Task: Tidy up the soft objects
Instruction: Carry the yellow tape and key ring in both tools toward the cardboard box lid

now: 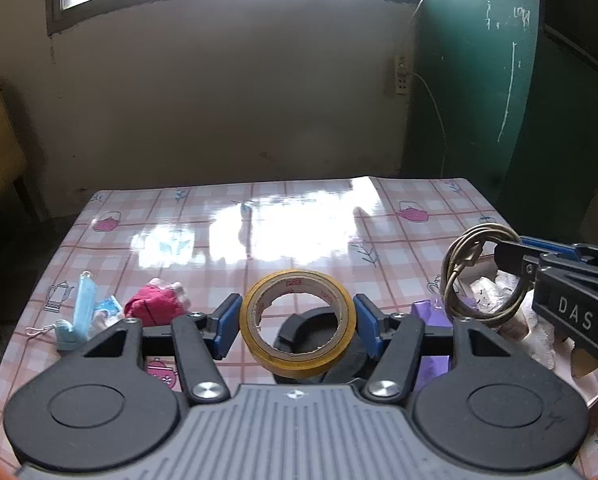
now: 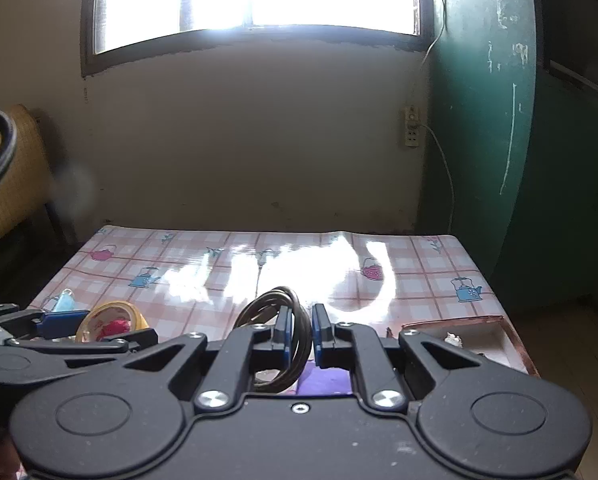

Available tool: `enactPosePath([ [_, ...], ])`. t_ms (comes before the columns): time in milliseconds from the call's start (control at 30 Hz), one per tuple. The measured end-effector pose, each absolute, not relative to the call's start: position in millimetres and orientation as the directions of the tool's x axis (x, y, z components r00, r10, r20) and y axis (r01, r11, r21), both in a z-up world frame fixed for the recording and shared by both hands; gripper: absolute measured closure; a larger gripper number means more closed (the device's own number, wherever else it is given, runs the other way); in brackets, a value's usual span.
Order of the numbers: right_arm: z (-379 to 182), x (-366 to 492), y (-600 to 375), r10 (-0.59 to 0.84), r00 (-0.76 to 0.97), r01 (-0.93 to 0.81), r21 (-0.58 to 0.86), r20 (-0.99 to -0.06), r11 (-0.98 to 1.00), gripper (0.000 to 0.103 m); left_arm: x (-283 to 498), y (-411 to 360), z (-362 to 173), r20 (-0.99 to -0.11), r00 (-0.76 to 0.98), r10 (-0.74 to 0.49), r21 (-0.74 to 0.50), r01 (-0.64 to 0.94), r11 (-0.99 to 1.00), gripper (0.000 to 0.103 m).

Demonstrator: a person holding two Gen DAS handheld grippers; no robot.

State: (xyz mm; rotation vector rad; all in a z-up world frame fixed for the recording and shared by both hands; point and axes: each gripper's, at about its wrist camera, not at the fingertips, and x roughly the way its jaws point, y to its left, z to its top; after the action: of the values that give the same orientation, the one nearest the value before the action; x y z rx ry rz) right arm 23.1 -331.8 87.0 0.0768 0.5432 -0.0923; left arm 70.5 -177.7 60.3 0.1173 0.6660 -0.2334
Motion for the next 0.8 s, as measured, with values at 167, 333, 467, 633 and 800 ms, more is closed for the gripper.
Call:
enactPosePath([
  [167,85,23,-344,-0.079,0.850,0.124,0.053,-0.522,0.991,0.091,71,-189,59,-0.624,0.758,-0.192,0.032,0.270,0.962,0.042],
  [333,83,23,-354,-0.091,0.846,0.140,0.053,-0.525,0.989,0.091,70,-202,57,-0.626,0.752,-0.207,0.036,0.293,0.955,0.042],
  [467,81,22,-363,-0.101,0.844,0.154,0.058,-0.527,0.986,0.091,70,-211,55,-0.628,0.747,-0.219,0.036,0.309,0.950,0.042],
  [633,79,23,-373,-0.112,0.840,0.170,0.061,-0.531,0.984,0.091,72,-220,54,-0.629,0.741,-0.234,0.036,0.328,0.944,0.042],
  [800,78,22,-382,-0.123,0.838,0.183,0.062,-0.531,0.981,0.091,72,-229,54,-0.630,0.735,-0.250,0.032,0.346,0.938,0.042],
])
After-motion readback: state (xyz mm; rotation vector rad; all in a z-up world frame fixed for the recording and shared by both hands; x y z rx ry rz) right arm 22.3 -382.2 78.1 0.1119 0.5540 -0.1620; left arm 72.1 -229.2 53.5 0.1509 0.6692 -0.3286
